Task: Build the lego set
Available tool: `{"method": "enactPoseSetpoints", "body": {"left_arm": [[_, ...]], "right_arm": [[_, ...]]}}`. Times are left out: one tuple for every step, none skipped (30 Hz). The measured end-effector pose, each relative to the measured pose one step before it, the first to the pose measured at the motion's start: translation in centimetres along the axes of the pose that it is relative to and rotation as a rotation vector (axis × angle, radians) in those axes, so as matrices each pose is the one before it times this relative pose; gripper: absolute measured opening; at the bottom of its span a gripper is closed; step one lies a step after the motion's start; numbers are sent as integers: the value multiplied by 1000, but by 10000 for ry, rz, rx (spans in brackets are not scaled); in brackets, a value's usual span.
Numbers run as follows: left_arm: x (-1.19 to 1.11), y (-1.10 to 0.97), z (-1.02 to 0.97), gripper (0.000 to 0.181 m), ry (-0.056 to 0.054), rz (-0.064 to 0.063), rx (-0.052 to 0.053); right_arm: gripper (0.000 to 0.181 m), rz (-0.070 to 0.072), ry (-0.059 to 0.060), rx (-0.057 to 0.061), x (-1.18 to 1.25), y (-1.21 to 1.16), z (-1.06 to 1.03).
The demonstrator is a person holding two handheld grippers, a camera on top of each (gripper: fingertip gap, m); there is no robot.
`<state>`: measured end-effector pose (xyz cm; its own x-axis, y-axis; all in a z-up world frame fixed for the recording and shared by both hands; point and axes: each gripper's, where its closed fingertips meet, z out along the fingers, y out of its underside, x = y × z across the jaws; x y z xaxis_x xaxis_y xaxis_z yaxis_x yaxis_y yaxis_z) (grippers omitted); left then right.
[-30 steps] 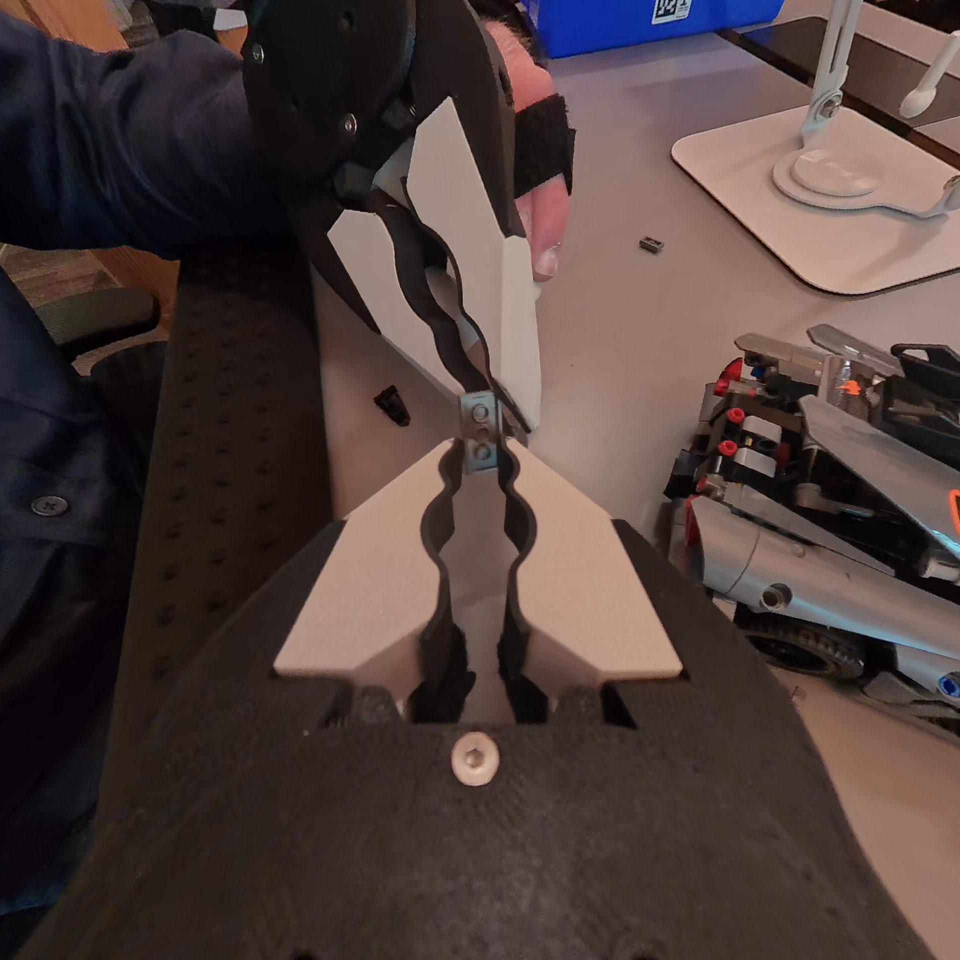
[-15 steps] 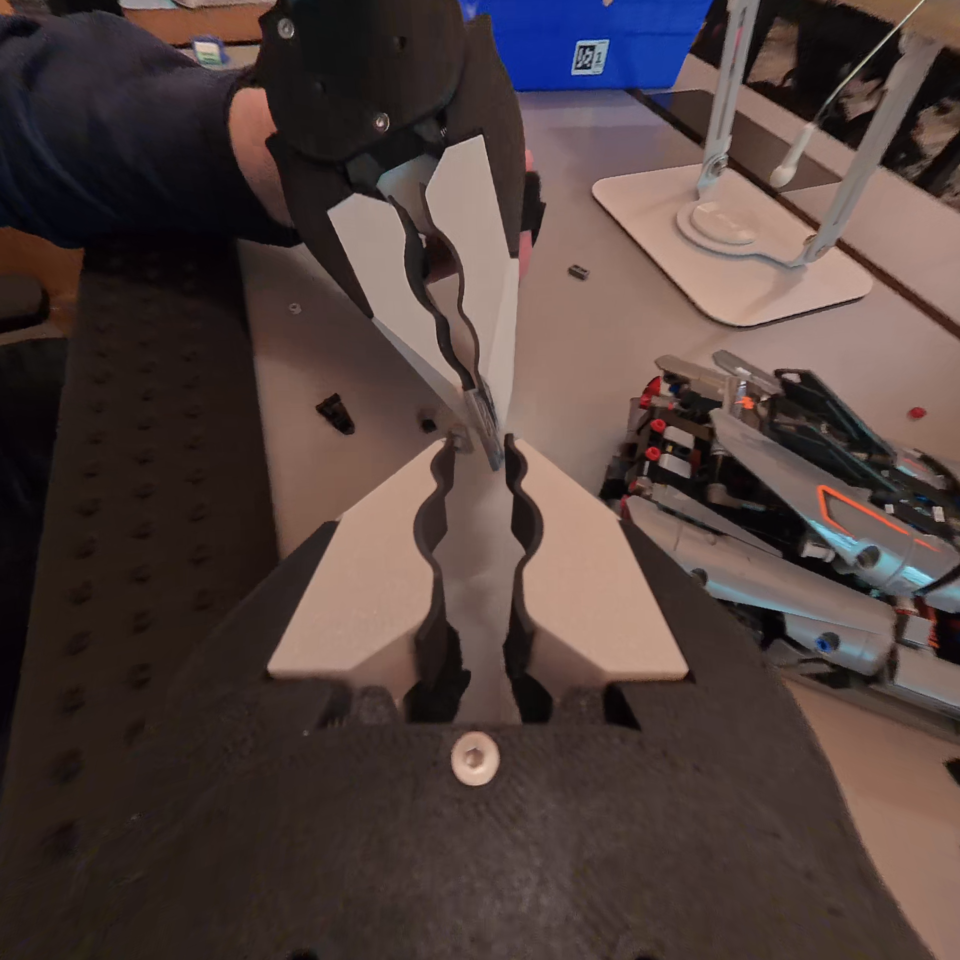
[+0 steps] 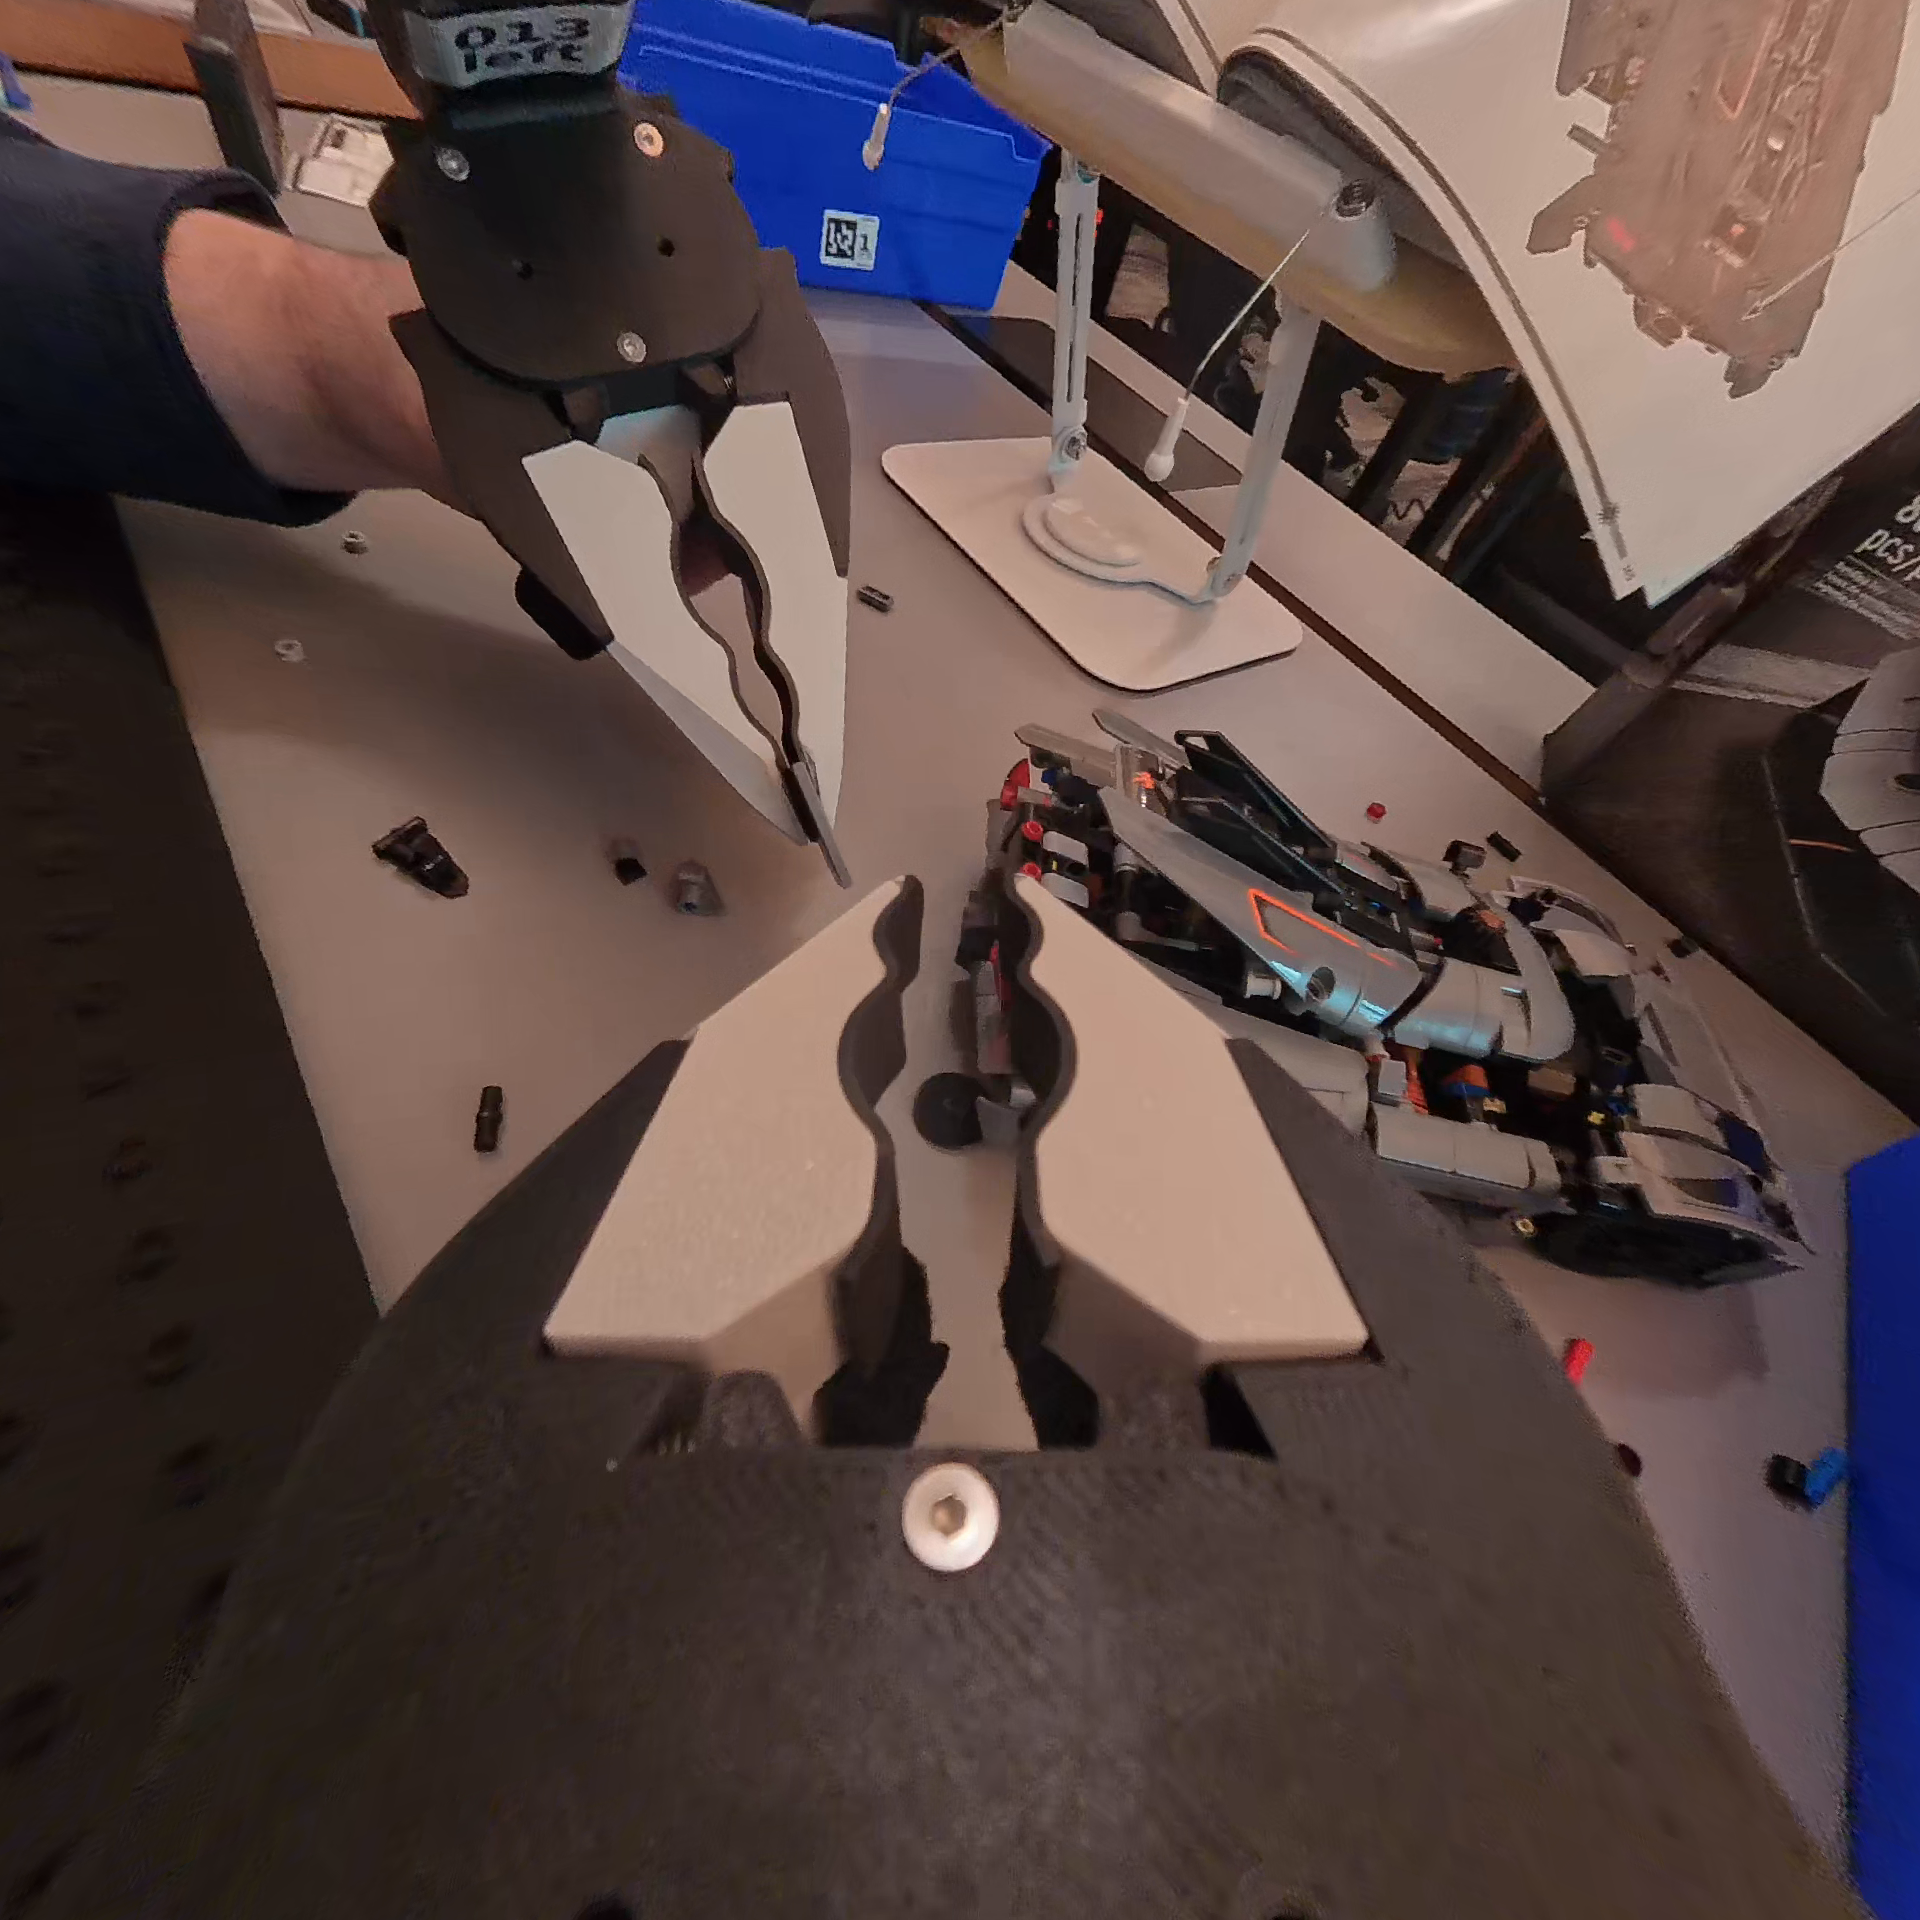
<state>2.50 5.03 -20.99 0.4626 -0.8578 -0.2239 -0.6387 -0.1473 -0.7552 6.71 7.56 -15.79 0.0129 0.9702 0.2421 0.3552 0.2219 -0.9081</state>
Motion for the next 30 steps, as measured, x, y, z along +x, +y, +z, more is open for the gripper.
{"method": "enactPoseSetpoints", "body": {"left_arm": [[-67,22,-36,0,0,-50,12],[-74,49,-35,0,-1,-52,-3],[-62,26,-17,0,8,-58,8],[-47,21,-25,0,17,-61,21],[-66,53,0,0,8,-62,7],[-85,91,18,0,2,-64,-22],[-67,87,14,0,0,-43,-10],[-53,79,18,0,11,-42,-4],[-68,75,14,0,12,-53,-5],[-56,54,41,0,14,-50,6],[-49,41,36,0,17,-38,7],[-11,56,42,0,16,-20,-17],[-30,77,47,0,-6,-1,-38],[-15,86,48,0,-7,9,-41],[-11,56,30,0,0,2,-31],[-1,34,7,0,1,-3,-15],[-19,17,-11,0,-4,-7,-4],[-21,9,-23,0,-7,-7,2],[-48,18,-34,0,-12,-12,6],[-35,-5,-25,0,-2,-18,12],[-19,14,-14,0,7,-18,9],[-12,35,-3,0,3,-5,-2],[-13,62,10,0,-3,3,-19],[-7,49,9,0,-2,1,-20],[0,46,-6,0,2,2,-18],[-24,35,-13,0,-8,6,-11],[-19,18,-32,0,-9,-2,-3],[-21,-1,-32,0,-3,-10,7],[-25,6,-24,0,1,-13,11],[-23,5,-21,0,0,-9,7]], "right_arm": [[12,-68,112,-21,93,26,-29],[12,-28,101,-33,125,73,-36],[13,-11,96,-85,149,191,-11],[13,-32,94,-150,142,301,47],[14,-65,120,-210,146,391,136],[15,-88,158,-243,182,407,198],[18,-88,149,-257,142,397,266],[22,-91,110,-259,74,360,340],[26,-121,119,-268,58,337,408],[32,-168,141,-318,74,374,470],[36,-209,153,-398,62,479,519],[38,-251,178,-406,83,463,497],[39,-287,235,-292,139,249,367],[38,-255,245,-184,205,56,223],[37,-166,212,-132,204,34,119],[34,-75,165,-72,227,23,32],[31,18,86,3,173,14,-54],[29,98,4,38,90,22,-57],[27,101,-33,33,43,41,-36],[26,47,-33,30,-7,21,-33],[25,3,-31,15,-38,17,-34],[25,5,-33,9,-27,26,-24],[24,30,-33,19,-12,21,-18],[24,65,-29,22,24,23,-14],[24,84,-30,23,40,32,-39],[24,71,-14,19,55,31,-50],[24,58,2,14,82,51,-57],[23,68,-15,20,66,36,-54],[22,79,-40,31,24,25,-54],[22,58,-31,23,7,24,-25]]}}
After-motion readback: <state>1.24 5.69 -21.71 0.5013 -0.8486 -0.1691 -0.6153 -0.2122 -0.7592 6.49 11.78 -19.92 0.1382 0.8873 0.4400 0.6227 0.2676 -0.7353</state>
